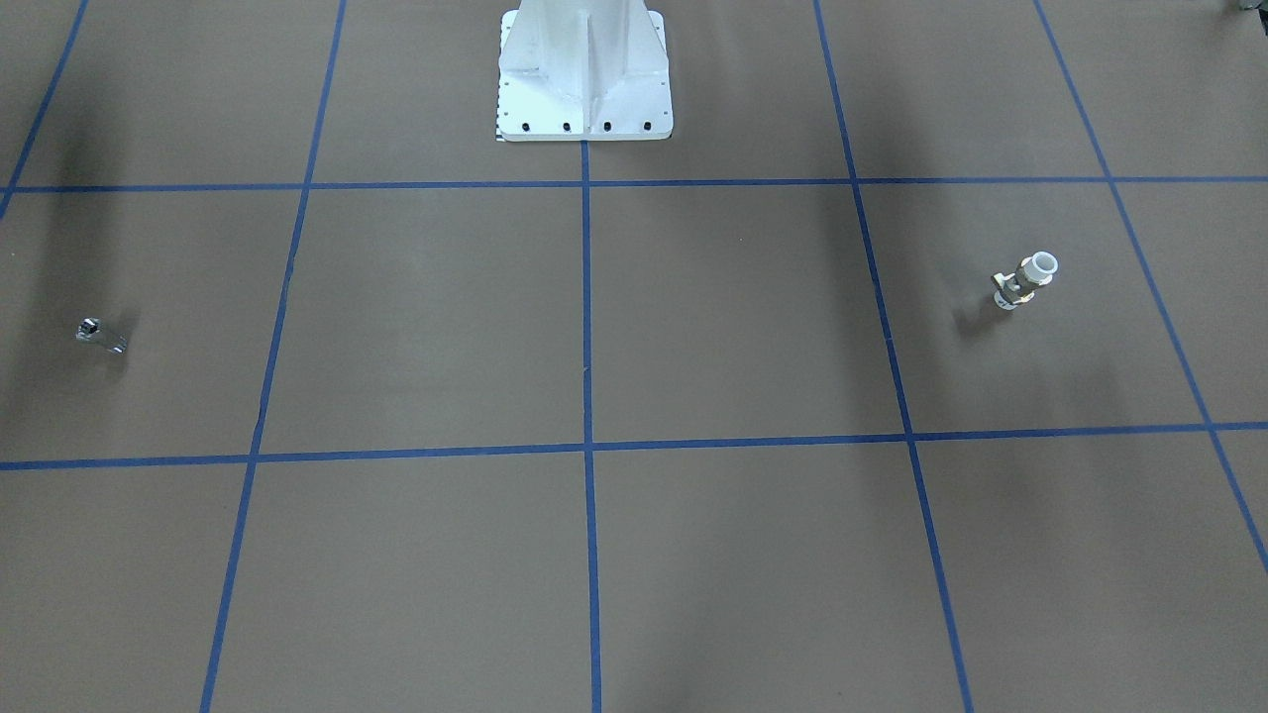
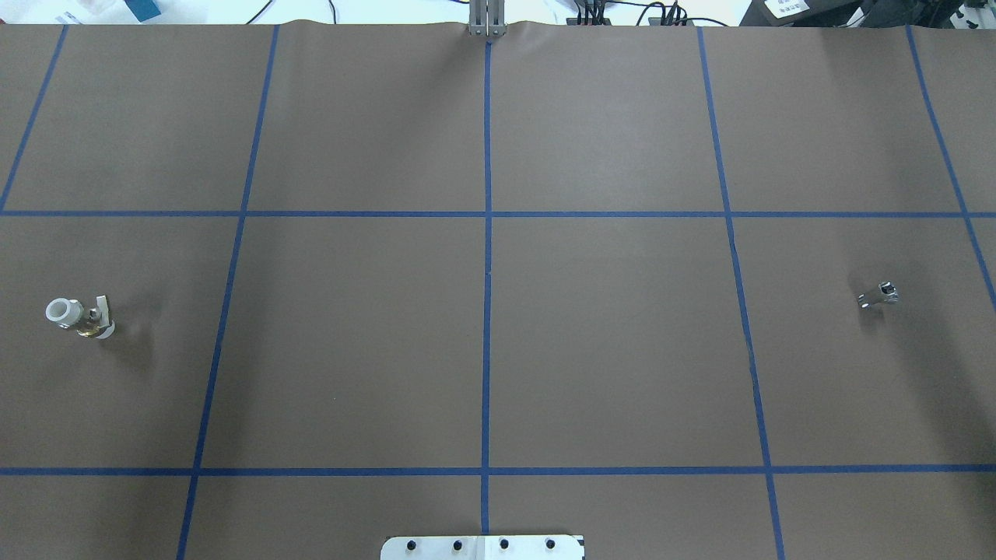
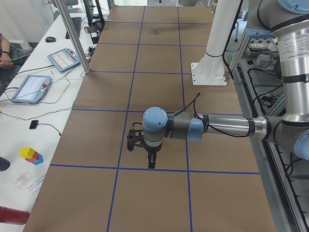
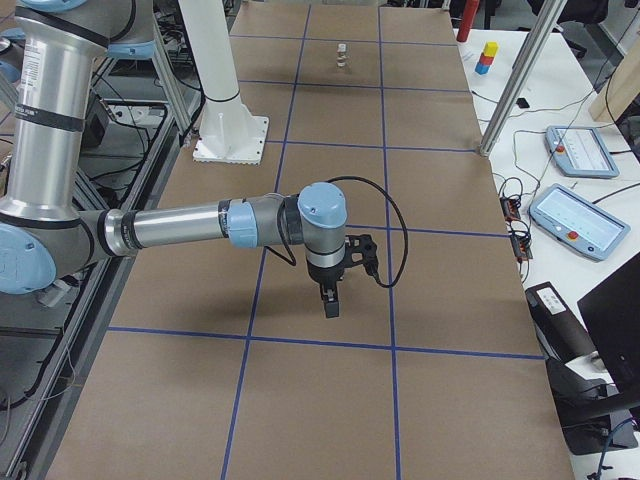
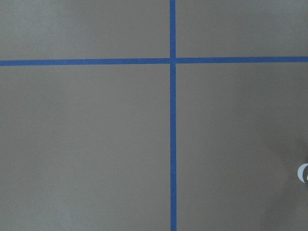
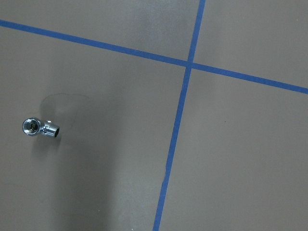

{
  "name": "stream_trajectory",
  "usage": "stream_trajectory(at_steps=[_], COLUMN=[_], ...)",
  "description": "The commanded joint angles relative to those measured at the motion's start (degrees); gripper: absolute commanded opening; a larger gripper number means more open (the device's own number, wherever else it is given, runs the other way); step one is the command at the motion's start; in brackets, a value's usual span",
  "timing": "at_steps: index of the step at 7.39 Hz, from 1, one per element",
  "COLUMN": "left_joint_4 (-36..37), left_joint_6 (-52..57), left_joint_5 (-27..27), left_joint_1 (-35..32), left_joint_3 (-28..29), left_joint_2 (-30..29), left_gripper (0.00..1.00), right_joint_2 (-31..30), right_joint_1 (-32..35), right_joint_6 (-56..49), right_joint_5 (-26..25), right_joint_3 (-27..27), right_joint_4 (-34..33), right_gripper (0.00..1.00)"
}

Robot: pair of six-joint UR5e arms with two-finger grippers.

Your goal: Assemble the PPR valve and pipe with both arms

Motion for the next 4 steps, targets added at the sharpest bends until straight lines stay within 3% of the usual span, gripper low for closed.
stream_trajectory(at_steps=[1,4], left_joint_4=[0.0,-0.8], left_joint_6=[-0.3,-0.4], left_joint_5=[-0.5,-2.1], left_joint_1=[0.0,-0.4], left_joint_3=[-0.2,-3.1], left_joint_2=[0.3,2.2], left_gripper=[1.0,1.0], right_joint_2=[0.0,0.0], right_joint_1=[0.0,0.0], right_joint_6=[0.0,-0.1], right_joint_5=[0.4,2.2], right_joint_3=[0.0,-0.1], right_joint_4=[-0.1,0.0], right_gripper=[1.0,1.0])
